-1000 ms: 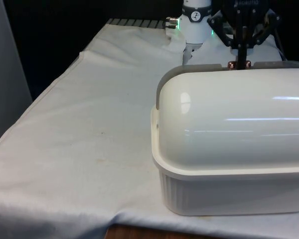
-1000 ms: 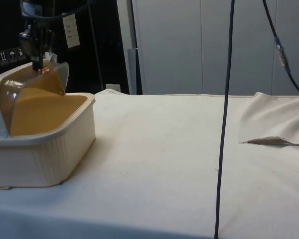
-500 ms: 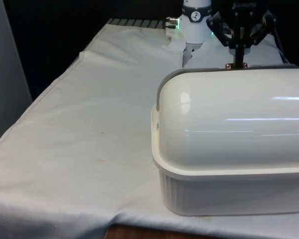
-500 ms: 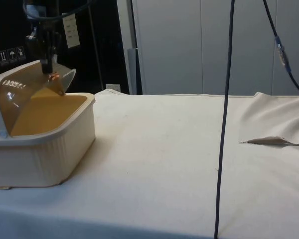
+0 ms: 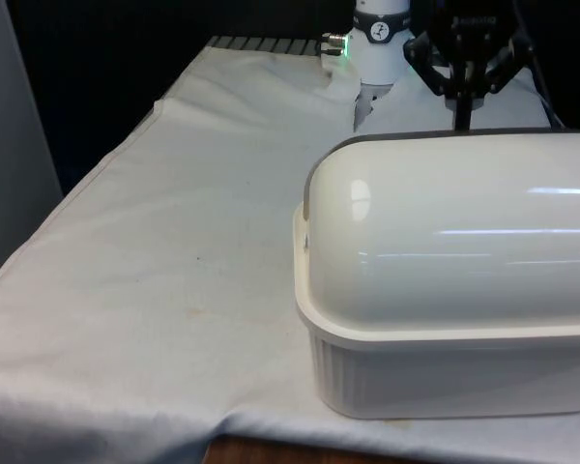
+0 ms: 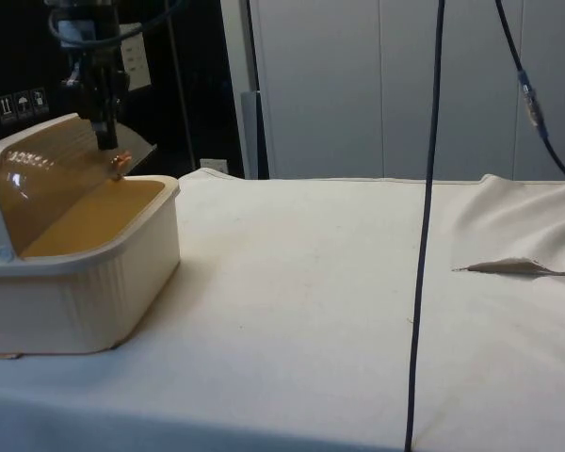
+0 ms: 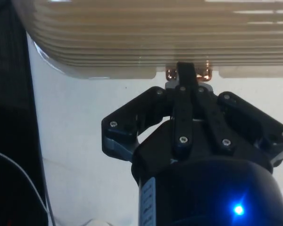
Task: Open the lid, then close it.
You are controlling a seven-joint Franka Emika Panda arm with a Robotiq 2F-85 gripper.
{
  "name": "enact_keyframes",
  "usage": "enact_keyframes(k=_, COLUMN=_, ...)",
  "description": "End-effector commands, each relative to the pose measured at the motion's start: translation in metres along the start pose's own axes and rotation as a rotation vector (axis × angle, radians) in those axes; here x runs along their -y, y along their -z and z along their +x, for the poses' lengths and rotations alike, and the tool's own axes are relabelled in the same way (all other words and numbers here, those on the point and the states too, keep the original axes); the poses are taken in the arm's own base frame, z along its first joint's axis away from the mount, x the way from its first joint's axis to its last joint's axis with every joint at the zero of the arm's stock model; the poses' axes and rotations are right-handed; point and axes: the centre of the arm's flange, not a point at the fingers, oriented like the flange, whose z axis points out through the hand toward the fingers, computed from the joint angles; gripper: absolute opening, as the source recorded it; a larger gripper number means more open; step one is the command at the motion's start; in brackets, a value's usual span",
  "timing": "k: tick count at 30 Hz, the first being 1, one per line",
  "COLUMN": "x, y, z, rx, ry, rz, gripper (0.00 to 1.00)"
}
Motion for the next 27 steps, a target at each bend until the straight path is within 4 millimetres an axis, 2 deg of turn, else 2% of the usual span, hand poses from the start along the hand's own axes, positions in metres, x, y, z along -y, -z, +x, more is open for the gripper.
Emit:
enact_keyframes(k=1, x=0.002, y=-0.004, z=-0.002, rx=0.024, ry=-0.008, rz=0.002, gripper=0.0)
enact_keyframes(k=7, x=0.007, y=-0.014, z=-0.007, rx=0.065, ry=-0.013, rz=0.003, gripper=0.0)
enact_keyframes(k=8, x=0.005, y=-0.011, z=-0.006, rx=0.055, ry=-0.009, rz=0.0, gripper=0.0)
enact_keyframes(k=16, x=0.012, y=-0.035, z=-0.021, rx=0.122, ry=-0.016, rz=0.003, gripper=0.0)
enact_keyframes(k=17, x=0.011, y=-0.032, z=-0.018, rx=0.118, ry=-0.011, rz=0.001, gripper=0.0)
enact_keyframes(k=21, x=0.014, y=-0.045, z=-0.029, rx=0.134, ry=-0.013, rz=0.001, gripper=0.0)
enact_keyframes(k=23, x=0.016, y=-0.048, z=-0.033, rx=0.139, ry=-0.011, rz=0.001, gripper=0.0)
enact_keyframes(k=24, x=0.013, y=-0.05, z=-0.029, rx=0.151, ry=-0.008, rz=-0.001, gripper=0.0)
enact_keyframes(k=25, x=0.016, y=-0.05, z=-0.037, rx=0.142, ry=-0.01, rz=0.0, gripper=0.0)
enact_keyframes(k=27, x=0.017, y=-0.05, z=-0.04, rx=0.141, ry=-0.008, rz=0.0, gripper=0.0)
